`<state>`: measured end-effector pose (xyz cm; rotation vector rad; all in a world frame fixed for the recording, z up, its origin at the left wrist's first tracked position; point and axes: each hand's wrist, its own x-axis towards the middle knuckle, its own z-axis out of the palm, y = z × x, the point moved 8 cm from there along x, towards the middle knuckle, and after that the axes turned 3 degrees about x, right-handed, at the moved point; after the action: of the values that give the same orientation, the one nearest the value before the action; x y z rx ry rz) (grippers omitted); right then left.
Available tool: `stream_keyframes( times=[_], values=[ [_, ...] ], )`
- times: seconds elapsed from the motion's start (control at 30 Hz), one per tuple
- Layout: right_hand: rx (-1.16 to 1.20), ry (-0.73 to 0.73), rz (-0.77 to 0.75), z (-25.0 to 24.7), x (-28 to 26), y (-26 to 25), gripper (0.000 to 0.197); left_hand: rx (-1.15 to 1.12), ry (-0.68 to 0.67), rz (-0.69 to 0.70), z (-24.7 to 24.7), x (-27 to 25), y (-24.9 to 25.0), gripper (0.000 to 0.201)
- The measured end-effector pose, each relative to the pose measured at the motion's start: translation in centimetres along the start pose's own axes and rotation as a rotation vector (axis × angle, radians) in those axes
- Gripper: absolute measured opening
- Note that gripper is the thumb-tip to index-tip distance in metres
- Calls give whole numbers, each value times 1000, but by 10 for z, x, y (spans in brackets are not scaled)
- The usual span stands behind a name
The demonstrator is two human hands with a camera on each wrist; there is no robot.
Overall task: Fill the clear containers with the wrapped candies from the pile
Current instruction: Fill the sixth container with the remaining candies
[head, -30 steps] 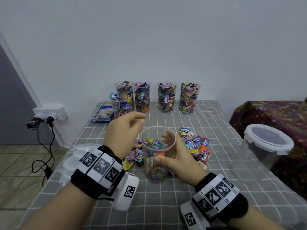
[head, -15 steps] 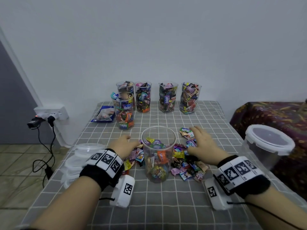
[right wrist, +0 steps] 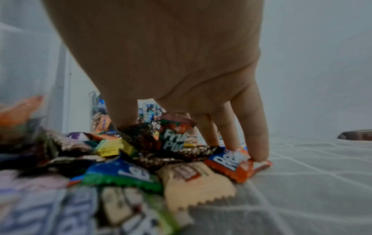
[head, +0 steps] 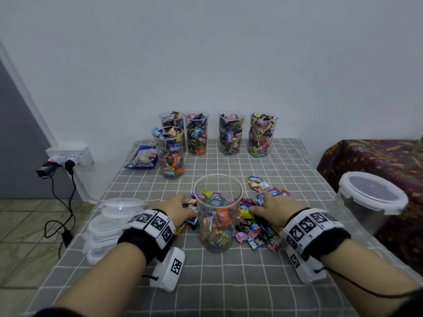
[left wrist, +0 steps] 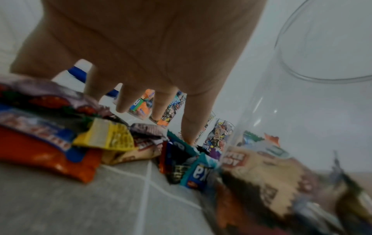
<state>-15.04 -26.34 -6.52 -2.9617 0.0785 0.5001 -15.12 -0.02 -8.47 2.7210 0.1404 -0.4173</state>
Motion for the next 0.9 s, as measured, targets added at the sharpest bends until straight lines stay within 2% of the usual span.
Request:
stream_keyframes(
  times=[0.1,0.2,0.23,0.37,0.43,0.57,0.7,0.9],
  values=[
    [-3,-30,-63,3,-4,-12,75,-25,-17,75,5,8,5,71],
    [-28,-47,-134,3,-10,-19,76,-26,-46,149,18,28,7,86],
    [-36,-52,-166,4,-11,-21,77,1,-73,159,17,19,15,84],
    [-90,-82,-311,9,-13,-31,87,95,-99,192,15,2,33,49],
    [-139,-74,-359,12,-13,-38,86,114,-96,227,14,0,35,50],
    [-156,-26,-392,13,-9,-45,73,192,-68,278,10,-3,37,47],
    [-143,20,-405,10,-7,-47,57,200,-15,206,6,-2,36,34],
    [-138,71,-420,6,-6,-48,37,167,57,145,-2,-5,42,27]
  ],
)
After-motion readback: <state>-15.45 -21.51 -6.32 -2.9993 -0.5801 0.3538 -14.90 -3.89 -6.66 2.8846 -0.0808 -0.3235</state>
